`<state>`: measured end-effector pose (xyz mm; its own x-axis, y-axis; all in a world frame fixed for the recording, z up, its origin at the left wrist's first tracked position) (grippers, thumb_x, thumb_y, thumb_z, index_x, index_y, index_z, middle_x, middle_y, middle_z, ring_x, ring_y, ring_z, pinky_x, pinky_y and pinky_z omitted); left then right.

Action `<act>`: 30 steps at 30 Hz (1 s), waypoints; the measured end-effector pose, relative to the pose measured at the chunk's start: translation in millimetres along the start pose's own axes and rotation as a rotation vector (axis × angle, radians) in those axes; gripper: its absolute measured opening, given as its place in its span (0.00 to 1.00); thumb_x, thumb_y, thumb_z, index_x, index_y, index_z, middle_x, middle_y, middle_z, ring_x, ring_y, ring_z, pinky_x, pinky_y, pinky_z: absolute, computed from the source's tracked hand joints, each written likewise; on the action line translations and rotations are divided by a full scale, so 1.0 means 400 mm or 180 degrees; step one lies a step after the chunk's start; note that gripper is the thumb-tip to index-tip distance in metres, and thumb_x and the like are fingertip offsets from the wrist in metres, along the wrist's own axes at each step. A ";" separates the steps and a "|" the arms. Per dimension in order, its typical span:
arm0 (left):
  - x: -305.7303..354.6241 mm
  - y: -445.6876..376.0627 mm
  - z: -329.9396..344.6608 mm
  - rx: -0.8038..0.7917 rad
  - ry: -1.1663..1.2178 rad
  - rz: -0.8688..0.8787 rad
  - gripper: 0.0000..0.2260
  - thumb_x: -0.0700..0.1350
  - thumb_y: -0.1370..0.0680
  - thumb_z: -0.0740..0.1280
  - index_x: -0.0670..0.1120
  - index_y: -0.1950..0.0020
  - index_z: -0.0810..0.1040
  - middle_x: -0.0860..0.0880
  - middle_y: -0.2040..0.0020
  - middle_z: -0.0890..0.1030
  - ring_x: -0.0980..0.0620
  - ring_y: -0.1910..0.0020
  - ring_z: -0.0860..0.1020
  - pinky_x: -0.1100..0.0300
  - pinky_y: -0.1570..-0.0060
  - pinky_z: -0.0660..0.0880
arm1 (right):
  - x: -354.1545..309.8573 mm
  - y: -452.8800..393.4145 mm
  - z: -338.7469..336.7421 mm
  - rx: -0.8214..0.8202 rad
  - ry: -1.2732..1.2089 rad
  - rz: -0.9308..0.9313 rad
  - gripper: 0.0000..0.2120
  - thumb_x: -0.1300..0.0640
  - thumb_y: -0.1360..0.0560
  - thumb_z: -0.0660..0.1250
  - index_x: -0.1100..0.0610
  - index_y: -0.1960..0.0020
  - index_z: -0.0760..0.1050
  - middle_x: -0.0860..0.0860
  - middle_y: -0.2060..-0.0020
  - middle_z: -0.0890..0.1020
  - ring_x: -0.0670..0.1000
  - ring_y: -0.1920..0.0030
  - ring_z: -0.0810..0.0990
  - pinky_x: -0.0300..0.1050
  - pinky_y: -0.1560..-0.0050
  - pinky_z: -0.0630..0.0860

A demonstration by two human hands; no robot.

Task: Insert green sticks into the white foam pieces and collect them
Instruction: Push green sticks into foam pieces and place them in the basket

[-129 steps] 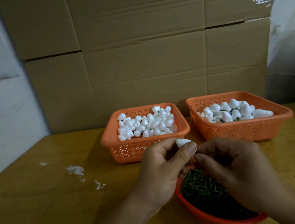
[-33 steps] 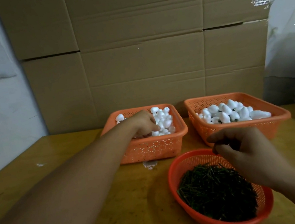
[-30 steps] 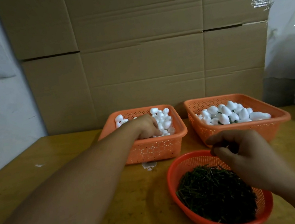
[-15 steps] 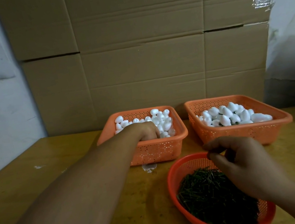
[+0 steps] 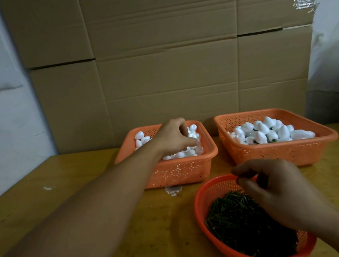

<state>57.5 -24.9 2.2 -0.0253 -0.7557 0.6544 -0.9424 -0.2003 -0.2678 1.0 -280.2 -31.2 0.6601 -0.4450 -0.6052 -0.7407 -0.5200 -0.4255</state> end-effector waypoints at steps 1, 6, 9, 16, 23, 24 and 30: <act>0.009 0.011 -0.004 0.0079 0.0204 0.0104 0.14 0.49 0.35 0.78 0.47 0.59 0.74 0.48 0.64 0.81 0.54 0.65 0.79 0.49 0.59 0.80 | -0.001 0.001 0.001 -0.0004 -0.0001 -0.0013 0.10 0.60 0.23 0.70 0.50 0.45 0.84 0.26 0.71 0.77 0.40 0.77 0.76 0.29 0.75 0.68; 0.045 0.093 -0.013 0.0270 0.0962 0.0561 0.13 0.43 0.32 0.78 0.46 0.57 0.75 0.47 0.62 0.83 0.53 0.61 0.81 0.45 0.54 0.81 | 0.001 0.003 -0.001 0.0009 0.0040 -0.0055 0.09 0.59 0.22 0.70 0.51 0.44 0.84 0.26 0.73 0.76 0.42 0.80 0.74 0.30 0.77 0.66; 0.068 0.157 -0.011 0.0314 0.1231 0.0800 0.12 0.35 0.28 0.77 0.42 0.53 0.75 0.55 0.63 0.83 0.59 0.63 0.81 0.62 0.60 0.77 | -0.003 0.004 0.000 -0.0031 0.0153 -0.0083 0.09 0.58 0.22 0.70 0.50 0.44 0.84 0.28 0.73 0.77 0.40 0.78 0.75 0.29 0.76 0.67; 0.114 0.318 0.025 0.0095 0.1333 0.1062 0.09 0.40 0.20 0.68 0.48 0.43 0.72 0.50 0.61 0.81 0.53 0.64 0.76 0.59 0.61 0.73 | -0.017 0.005 0.010 -0.0643 0.0679 -0.0089 0.02 0.50 0.26 0.75 0.42 0.55 0.85 0.37 0.64 0.84 0.36 0.62 0.81 0.34 0.62 0.77; 0.119 0.371 0.089 -0.0364 0.1265 0.1067 0.07 0.46 0.20 0.67 0.55 0.43 0.78 0.56 0.50 0.81 0.58 0.50 0.79 0.55 0.48 0.78 | -0.030 0.028 0.043 -0.1535 0.1539 -0.0128 0.15 0.34 0.25 0.64 0.39 0.44 0.79 0.42 0.53 0.83 0.43 0.53 0.81 0.46 0.51 0.80; 0.116 0.373 0.096 -0.0489 0.1320 0.1025 0.09 0.46 0.21 0.69 0.55 0.42 0.79 0.55 0.49 0.81 0.55 0.47 0.80 0.54 0.46 0.78 | -0.034 0.032 0.046 -0.1597 0.1610 -0.0183 0.15 0.35 0.25 0.64 0.39 0.42 0.78 0.41 0.51 0.82 0.42 0.51 0.80 0.46 0.49 0.79; 0.115 0.383 0.114 -0.0572 0.1479 0.0989 0.16 0.39 0.24 0.72 0.54 0.40 0.79 0.59 0.50 0.81 0.61 0.49 0.79 0.65 0.50 0.75 | -0.040 0.044 0.059 -0.1769 0.1823 -0.0251 0.12 0.43 0.26 0.66 0.45 0.44 0.79 0.43 0.51 0.82 0.44 0.50 0.80 0.46 0.49 0.79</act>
<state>-72.7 -118.7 -41.0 -0.4147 -0.4013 0.8167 -0.9082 0.1263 -0.3990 -25.6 -264.7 -44.8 0.7813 -0.6185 -0.0838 -0.6179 -0.7855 0.0360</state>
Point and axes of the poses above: each hand's wrist, its own y-axis away from the middle knuckle, its own z-axis out of the palm, x = y × z, the point moved 5 cm from there along -y, towards the middle knuckle
